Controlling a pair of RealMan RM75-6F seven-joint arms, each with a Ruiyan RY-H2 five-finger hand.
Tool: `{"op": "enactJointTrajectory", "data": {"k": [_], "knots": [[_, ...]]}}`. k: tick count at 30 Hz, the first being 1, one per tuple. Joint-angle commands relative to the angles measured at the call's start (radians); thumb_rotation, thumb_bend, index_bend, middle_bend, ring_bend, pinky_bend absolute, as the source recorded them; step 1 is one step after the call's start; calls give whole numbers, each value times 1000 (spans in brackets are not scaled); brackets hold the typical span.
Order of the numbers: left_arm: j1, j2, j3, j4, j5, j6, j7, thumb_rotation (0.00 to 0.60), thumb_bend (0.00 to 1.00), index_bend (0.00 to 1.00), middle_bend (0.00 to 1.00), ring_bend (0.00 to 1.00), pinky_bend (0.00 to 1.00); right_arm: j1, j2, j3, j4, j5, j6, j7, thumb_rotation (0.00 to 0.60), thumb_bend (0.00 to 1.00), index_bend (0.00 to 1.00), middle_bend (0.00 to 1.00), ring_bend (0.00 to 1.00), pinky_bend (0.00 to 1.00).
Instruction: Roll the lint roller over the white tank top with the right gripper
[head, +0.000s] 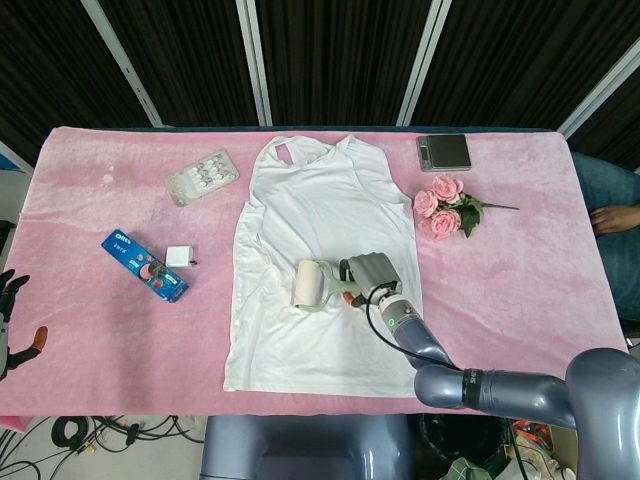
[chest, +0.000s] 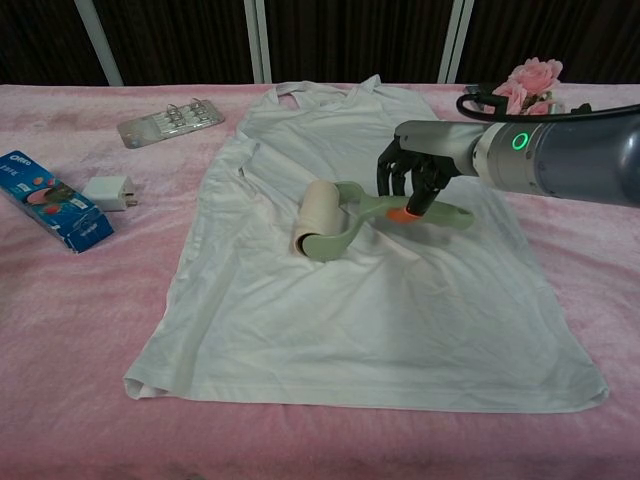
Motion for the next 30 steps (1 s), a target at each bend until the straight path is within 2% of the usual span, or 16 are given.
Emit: {"op": "enactJointTrajectory", "data": {"k": [1, 13, 30], "knots": [[0, 0, 1, 0, 1, 0, 0, 600, 363, 133, 40, 39, 330, 0, 7, -8, -6, 6, 13, -7, 600, 531, 727, 574, 553, 337], [2, -2, 3, 0, 2, 3, 6, 600, 363, 133, 40, 39, 330, -47, 86, -65, -81, -13, 59, -2, 600, 531, 727, 573, 553, 337], [3, -4, 3, -1, 1, 5, 10, 600, 363, 133, 40, 39, 330, -133, 213, -133, -124, -49, 71, 45, 600, 532, 727, 574, 554, 337]]}}
